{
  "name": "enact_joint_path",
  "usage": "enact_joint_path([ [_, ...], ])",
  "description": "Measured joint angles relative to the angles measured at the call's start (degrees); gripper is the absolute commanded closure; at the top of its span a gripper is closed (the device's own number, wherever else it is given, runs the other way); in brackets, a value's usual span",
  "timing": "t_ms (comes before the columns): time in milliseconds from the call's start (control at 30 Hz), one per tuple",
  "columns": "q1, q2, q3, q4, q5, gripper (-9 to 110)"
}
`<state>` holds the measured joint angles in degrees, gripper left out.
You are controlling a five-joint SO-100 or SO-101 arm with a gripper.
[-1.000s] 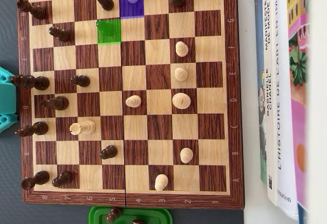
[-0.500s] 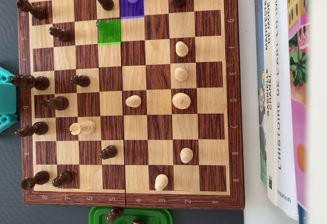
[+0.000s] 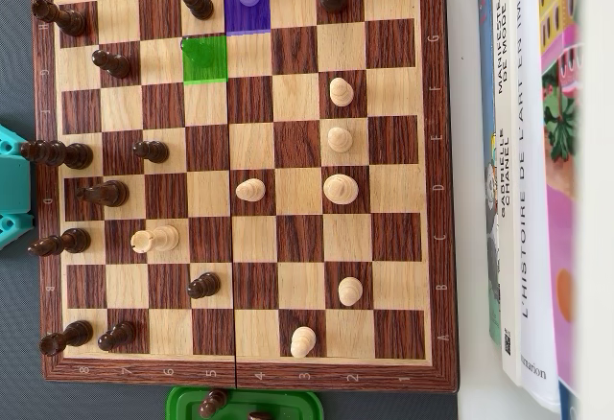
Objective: Play chess
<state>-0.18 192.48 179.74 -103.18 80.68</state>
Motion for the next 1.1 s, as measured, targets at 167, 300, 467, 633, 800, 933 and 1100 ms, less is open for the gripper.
enact_joint_path([
  [167, 0.00, 0.00, 0.00, 0.00, 0.00, 87],
  [300, 0.00, 0.00, 0.00, 0.00, 0.00, 87],
  [467, -0.09, 0.00, 0.00, 0.00, 0.00, 87],
  [633, -0.18, 0.00, 0.00, 0.00, 0.00, 87],
  [800, -0.18, 0.00, 0.00, 0.00, 0.00, 87],
  [933, -0.18, -3.60, -1.93, 0.00, 0.00, 87],
  [1100, -0.18, -11.34, -10.11, 0.00, 0.00, 87],
])
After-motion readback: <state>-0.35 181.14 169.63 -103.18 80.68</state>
